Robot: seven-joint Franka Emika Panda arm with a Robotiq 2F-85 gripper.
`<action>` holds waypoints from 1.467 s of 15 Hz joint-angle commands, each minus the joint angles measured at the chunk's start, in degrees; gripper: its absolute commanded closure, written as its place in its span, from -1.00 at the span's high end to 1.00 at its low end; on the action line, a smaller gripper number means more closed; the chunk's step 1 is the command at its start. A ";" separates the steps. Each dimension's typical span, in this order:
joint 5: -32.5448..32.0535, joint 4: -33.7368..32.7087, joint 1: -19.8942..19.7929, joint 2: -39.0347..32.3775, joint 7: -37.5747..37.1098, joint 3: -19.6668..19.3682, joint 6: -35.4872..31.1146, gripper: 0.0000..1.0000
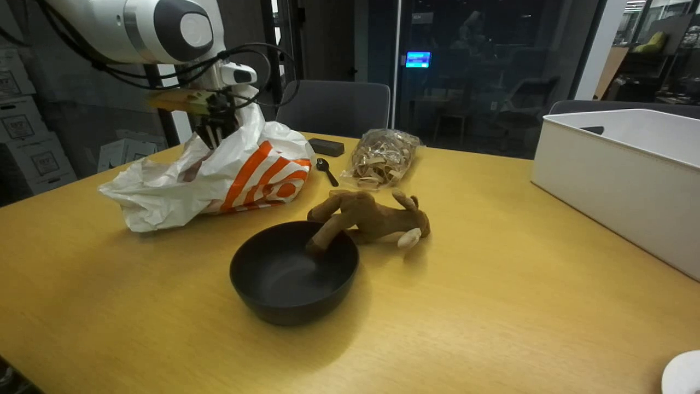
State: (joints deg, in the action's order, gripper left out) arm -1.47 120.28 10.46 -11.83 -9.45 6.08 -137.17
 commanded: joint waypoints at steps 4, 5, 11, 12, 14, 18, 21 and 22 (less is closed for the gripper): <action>8.54 0.04 -4.42 8.56 17.65 0.77 9.77 -0.87; 11.67 -0.37 -4.99 9.60 22.41 0.74 11.97 -0.88; 23.60 -2.51 -7.42 15.27 43.93 -2.78 26.03 -0.93; 23.96 -2.30 -7.76 16.56 44.49 -3.59 27.29 -0.93; 24.05 -1.94 -8.41 18.96 44.83 -5.21 29.13 -0.94; 23.36 0.78 -10.10 25.28 41.35 -8.67 28.21 -0.94; 24.39 4.17 -11.38 30.60 40.03 -11.71 26.53 -0.94; 24.73 6.47 -11.77 33.13 39.42 -12.66 25.68 -0.94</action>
State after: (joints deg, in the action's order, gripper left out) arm 21.15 121.02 -0.37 13.97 32.00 -4.58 -109.23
